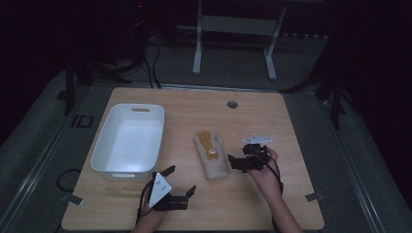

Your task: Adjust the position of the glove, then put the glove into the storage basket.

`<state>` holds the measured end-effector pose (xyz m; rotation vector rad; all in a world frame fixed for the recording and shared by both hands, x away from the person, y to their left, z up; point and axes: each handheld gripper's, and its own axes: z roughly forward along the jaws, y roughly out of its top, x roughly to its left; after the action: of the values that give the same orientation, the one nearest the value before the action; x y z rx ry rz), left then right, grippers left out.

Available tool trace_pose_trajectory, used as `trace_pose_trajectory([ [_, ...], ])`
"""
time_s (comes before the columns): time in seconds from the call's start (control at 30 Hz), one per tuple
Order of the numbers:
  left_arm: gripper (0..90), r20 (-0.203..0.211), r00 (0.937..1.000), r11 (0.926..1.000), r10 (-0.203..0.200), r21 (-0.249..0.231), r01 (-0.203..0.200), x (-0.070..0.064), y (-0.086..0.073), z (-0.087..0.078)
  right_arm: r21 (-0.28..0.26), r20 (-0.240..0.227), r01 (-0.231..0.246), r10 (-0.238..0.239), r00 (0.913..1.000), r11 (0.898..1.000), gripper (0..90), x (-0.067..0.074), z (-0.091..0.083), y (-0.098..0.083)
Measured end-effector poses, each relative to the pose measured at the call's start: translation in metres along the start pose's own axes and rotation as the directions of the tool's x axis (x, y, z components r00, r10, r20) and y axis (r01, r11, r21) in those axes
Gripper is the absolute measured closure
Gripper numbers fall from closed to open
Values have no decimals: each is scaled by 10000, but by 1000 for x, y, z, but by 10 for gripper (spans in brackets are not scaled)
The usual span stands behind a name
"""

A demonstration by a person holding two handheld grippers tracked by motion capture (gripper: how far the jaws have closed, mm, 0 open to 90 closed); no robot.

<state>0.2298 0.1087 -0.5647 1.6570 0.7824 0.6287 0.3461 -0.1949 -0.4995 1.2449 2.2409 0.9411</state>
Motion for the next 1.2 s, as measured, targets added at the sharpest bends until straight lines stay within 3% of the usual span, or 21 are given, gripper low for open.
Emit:
trace_pose_trajectory([
  [0.07,41,0,10000,10000,0,0,0,0,0,0,-73,48,29,-29,10000,10000,101,-3,-3,-3],
  [0.1,41,-40,9977,9976,-679,97,679,1,3,1,-198,103,74,-72,9999,9998,101,-11,-9,-10],
  [0.13,41,-32,9963,9962,-862,125,862,1,4,1,-229,162,56,-52,9999,9997,101,-13,-12,-13],
  [0.27,40,-310,9968,9969,-739,256,747,0,6,2,-538,268,-46,60,9996,9985,101,-24,-21,-22],
  [0.37,40,-488,9946,9943,-919,497,943,1,8,3,-940,375,-21,57,9993,9956,102,-38,-35,-39],
  [0.57,40,-616,9935,9895,-961,1021,1020,1,10,5,-911,507,204,-158,9986,9956,102,-47,-45,-59],
  [0.67,41,-796,9942,9877,-722,1329,824,1,11,6,-827,594,248,-199,9980,9963,101,-53,-50,-69],
  [0.8,44,-649,9942,9833,-857,1556,949,0,13,9,-855,797,236,-168,9967,9961,101,-60,-60,-81],
  [0.93,48,-145,9900,9723,-1401,1868,1404,-2,19,18,-959,1018,229,-131,9947,9951,102,-66,-68,-90],
  [1.0,48,-169,9902,9703,-1385,1977,1391,-2,21,21,-988,1017,161,-59,9948,9950,101,-68,-69,-92],
  [1.07,48,-183,9903,9619,-1380,2356,1384,-3,25,30,-901,1146,57,46,9934,9959,101,-72,-71,-100],
  [1.1,48,-183,9903,9619,-1380,2356,1384,-3,25,30,-901,1146,57,46,9934,9959,101,-72,-71,-100],
  [1.2,48,-249,9903,9527,-1363,2706,1380,-3,31,40,-923,1266,-115,232,9917,9957,102,-77,-74,-110],
])
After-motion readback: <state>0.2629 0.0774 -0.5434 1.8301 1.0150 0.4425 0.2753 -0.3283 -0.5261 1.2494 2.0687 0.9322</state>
